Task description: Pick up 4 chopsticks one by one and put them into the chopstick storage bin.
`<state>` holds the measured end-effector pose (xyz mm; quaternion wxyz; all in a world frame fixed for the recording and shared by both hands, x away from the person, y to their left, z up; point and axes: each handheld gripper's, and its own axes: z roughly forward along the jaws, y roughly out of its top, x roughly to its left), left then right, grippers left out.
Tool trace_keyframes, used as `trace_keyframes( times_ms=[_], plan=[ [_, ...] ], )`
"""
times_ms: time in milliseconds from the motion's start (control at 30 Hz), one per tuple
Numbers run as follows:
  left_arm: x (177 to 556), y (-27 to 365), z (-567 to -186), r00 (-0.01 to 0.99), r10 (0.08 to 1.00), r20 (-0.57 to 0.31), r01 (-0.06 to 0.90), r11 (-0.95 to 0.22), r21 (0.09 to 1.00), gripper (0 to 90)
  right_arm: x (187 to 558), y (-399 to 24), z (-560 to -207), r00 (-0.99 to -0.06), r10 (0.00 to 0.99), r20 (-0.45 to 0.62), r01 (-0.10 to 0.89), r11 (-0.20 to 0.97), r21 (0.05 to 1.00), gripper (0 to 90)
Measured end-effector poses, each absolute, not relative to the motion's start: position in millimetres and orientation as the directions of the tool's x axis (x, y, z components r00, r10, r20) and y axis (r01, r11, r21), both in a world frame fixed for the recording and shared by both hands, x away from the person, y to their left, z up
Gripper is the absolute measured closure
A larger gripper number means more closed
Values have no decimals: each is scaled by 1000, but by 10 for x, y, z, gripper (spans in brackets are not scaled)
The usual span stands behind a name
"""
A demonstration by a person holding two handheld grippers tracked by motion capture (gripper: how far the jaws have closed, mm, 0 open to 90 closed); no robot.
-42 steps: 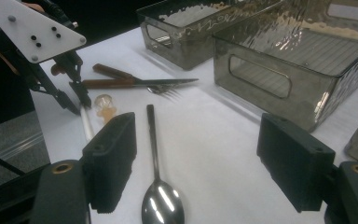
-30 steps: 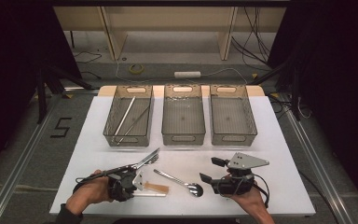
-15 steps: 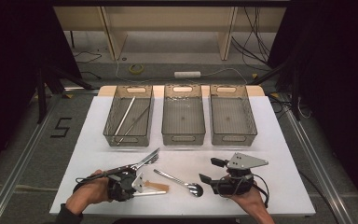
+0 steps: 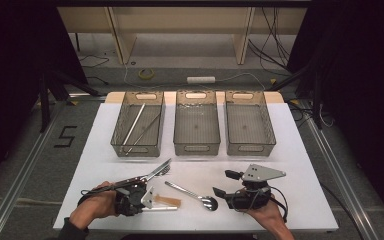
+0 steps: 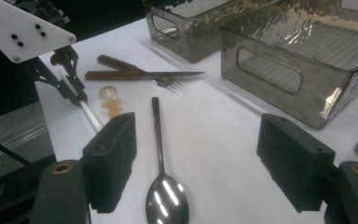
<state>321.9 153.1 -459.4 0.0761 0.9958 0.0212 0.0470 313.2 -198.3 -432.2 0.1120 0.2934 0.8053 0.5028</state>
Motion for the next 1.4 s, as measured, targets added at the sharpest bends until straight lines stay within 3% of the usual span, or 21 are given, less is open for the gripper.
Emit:
trace_keyframes(
  times_ms=[400,767,1067,1400],
  plan=[
    [3157,1484,-4429,998,34,53,23,-978,209,844,3128,-1970,-4323,-810,576,113,358,333,872,294],
    [3180,1464,-4265,991,107,82,77,-949,306,843,3129,-1968,-4326,-810,574,116,362,334,870,294],
    [3327,1560,-4078,932,357,70,288,-842,455,843,3130,-1969,-4332,-810,575,114,363,340,867,294],
    [3507,1748,-3994,847,530,45,421,-720,552,843,3132,-1966,-4338,-809,576,118,366,337,867,294]
  ],
)
